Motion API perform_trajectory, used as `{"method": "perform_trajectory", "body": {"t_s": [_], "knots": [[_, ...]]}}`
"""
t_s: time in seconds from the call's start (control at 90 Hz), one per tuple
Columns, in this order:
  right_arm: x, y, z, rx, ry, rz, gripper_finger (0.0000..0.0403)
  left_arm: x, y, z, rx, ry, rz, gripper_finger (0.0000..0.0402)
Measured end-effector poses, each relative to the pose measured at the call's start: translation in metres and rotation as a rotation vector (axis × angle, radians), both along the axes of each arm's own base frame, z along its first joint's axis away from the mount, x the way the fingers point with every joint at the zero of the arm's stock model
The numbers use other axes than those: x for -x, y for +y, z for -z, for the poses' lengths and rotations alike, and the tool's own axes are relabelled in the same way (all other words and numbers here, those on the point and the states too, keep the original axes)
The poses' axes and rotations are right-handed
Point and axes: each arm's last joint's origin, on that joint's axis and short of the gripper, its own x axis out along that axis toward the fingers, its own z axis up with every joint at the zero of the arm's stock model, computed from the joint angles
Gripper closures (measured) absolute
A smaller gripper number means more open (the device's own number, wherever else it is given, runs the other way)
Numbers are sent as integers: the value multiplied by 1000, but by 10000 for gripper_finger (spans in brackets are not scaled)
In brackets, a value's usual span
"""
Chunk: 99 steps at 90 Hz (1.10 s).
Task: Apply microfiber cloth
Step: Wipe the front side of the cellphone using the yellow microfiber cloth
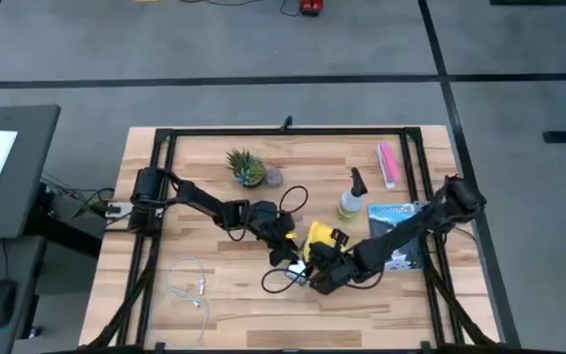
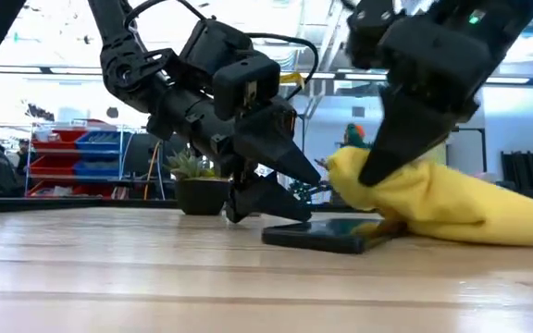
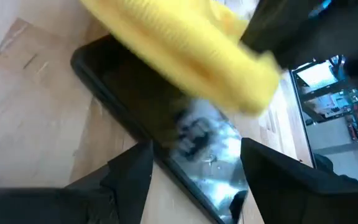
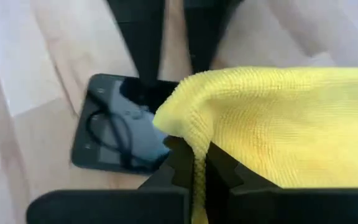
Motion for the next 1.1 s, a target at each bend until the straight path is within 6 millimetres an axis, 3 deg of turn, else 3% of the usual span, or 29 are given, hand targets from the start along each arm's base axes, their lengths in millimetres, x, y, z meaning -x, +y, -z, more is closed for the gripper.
{"method": "perform_trajectory", "body": {"t_s": [0.189, 0.422, 0.744, 0.9, 1.1], "knots": [[24, 6, -23, 7, -20, 69, 403, 0, 0, 0, 0, 6, 0, 182], [40, 23, -17, -50, 66, 42, 403, 0, 2, 1, -33, 4, 9, 182], [20, 23, 31, -120, 221, 24, 403, -8, 13, -2, -98, 49, -4, 182], [10, 13, 44, -127, 273, 21, 403, -20, 14, -10, -214, 154, 22, 183], [-3, 0, 47, -121, 238, 31, 403, -24, 15, -14, -226, 185, 13, 183]]}}
